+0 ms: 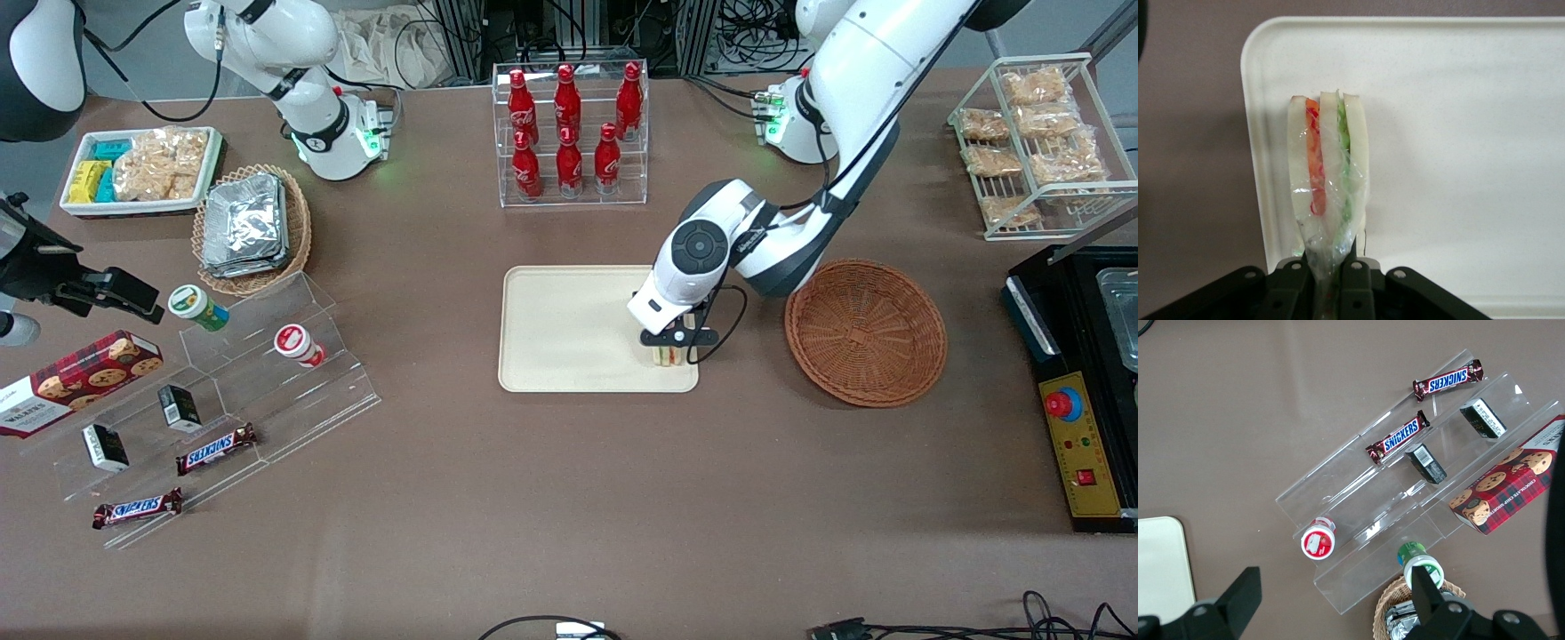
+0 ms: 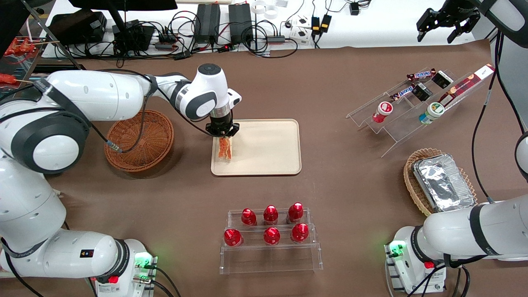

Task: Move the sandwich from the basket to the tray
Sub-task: 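Lower the sandwich onto the tray and open the left gripper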

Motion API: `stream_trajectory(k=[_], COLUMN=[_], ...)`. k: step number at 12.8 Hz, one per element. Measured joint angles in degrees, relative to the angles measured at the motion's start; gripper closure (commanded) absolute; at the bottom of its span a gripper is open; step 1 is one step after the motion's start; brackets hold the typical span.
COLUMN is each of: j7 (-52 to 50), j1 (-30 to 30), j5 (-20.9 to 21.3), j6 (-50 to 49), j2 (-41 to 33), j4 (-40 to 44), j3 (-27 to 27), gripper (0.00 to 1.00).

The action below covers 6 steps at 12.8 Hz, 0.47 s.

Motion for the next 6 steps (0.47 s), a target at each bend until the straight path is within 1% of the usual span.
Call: stream_trajectory(k=[2,3,4,5,6], j7=[-0.5,-0.9,-1.3,-1.6,-1.7], j1=[0.0,-0.1,-0.1,-0.1,-0.1], j5=[0.5,0.6,0.6,0.6,0.6], j6=[0.3,0.3,0.3,0.3,0.3], j2=[0.8,0.8,0.8,0.8,0.8], j4=[0.1,0.2,0.3,0.4,0.4], j3=[0.0,-0.1,-0.1,-0.1,-0.1], gripper=[1.0,0.92,0.49,0.11,0.0])
